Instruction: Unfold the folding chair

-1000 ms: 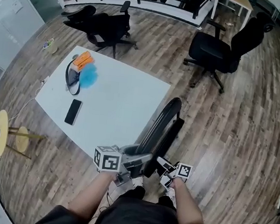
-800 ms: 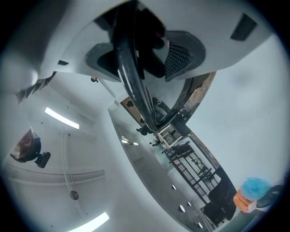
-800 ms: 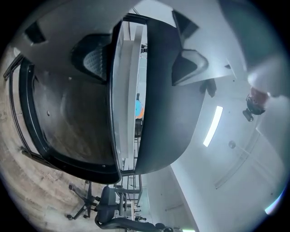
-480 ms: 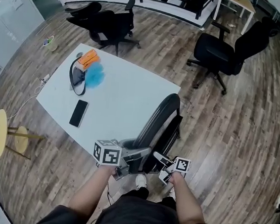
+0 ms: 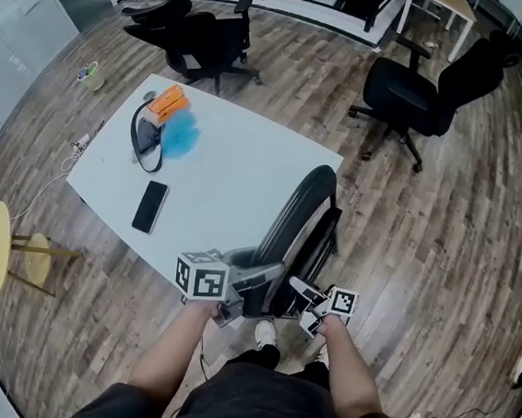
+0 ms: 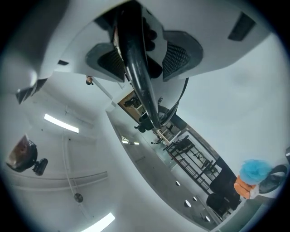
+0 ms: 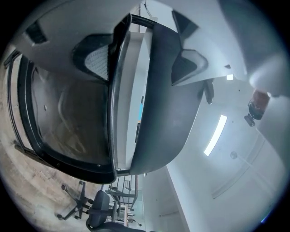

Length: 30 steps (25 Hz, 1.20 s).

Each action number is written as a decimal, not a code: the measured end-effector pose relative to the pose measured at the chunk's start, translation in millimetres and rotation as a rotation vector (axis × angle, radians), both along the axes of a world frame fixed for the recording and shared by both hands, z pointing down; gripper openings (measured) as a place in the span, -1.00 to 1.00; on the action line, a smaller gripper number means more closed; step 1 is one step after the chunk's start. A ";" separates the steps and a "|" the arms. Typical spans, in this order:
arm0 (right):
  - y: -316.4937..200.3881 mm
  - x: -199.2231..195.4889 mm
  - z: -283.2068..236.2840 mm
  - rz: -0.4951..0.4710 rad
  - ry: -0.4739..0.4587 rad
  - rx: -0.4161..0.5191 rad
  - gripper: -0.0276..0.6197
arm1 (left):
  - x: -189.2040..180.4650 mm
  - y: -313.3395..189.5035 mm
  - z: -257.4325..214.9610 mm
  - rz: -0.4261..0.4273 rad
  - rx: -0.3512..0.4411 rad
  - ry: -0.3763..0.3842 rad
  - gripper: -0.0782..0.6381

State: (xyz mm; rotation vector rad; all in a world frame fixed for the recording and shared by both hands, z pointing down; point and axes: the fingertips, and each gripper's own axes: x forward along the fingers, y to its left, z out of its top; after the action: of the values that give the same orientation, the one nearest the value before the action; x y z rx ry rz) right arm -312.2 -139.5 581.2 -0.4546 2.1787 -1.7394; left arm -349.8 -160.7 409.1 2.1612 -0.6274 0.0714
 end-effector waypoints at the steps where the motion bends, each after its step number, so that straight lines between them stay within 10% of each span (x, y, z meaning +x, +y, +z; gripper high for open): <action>1: 2.2 2.7 2.6 0.012 0.035 0.007 0.35 | -4.5 -0.9 -3.9 -0.012 0.028 -0.010 -0.04; 13: 36.5 120.0 -127.3 0.410 0.668 0.575 0.32 | -28.5 37.5 -79.3 -0.277 0.492 -0.216 -0.10; 22: 157.7 219.1 -257.2 0.593 1.023 0.997 -0.86 | 76.9 160.2 -114.8 -0.370 0.619 -0.268 -0.74; 30: 295.2 301.1 -297.1 0.701 1.131 1.099 -0.87 | 181.9 289.8 -101.9 -0.454 0.651 -0.291 -0.77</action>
State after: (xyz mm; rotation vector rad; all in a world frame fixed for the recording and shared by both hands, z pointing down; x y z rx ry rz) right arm -11.1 155.7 284.2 -1.7877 2.5927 0.3199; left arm -167.9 129.1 307.2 2.5773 -1.4581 -0.0764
